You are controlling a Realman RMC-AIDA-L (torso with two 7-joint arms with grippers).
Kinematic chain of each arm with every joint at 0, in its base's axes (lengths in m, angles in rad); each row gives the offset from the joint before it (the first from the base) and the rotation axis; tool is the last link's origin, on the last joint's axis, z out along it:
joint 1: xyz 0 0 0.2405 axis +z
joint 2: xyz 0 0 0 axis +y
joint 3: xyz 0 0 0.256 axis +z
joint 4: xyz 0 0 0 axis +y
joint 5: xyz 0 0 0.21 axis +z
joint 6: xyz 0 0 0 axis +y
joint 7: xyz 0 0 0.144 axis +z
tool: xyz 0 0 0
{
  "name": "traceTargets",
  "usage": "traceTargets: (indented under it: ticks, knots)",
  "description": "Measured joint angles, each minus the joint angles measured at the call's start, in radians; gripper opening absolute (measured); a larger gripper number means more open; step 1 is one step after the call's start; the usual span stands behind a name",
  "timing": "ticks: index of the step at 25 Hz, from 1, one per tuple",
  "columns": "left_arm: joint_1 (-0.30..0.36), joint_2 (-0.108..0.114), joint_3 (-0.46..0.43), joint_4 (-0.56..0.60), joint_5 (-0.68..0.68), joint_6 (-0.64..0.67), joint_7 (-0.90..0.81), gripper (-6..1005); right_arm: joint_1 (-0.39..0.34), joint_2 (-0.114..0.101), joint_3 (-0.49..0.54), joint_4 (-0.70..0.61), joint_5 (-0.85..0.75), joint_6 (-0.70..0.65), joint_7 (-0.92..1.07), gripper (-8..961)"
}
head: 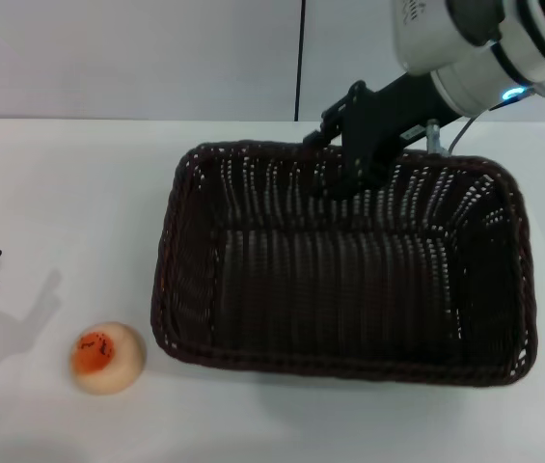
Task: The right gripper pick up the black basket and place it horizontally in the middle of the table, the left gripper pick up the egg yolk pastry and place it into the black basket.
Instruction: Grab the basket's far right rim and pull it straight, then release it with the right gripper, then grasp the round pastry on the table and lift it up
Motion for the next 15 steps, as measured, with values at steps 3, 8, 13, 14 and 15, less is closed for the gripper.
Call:
traceTargets:
  ticks: [3,8,13,14,15]
  knots:
    - [0.000,0.001,0.001,0.001,0.000,-0.002,-0.001,786,-0.034,0.000,-0.004,-0.048,0.044,-0.005,-0.003,550]
    - [0.000,0.001,0.016,0.006,0.000,-0.001,-0.001,784,-0.091,0.000,-0.004,-0.143,0.066,-0.011,0.015,653]
    - [-0.001,0.005,0.153,0.085,0.000,0.015,-0.023,782,-0.289,-0.005,0.012,-0.349,0.291,0.000,0.032,746]
    - [-0.001,0.006,0.189,0.112,0.000,0.020,-0.040,782,-0.333,-0.006,0.017,-0.384,0.349,0.004,0.032,756]
    - [-0.003,0.006,0.232,0.144,0.000,0.025,-0.064,781,-0.396,-0.007,0.025,-0.429,0.437,0.010,0.028,766]
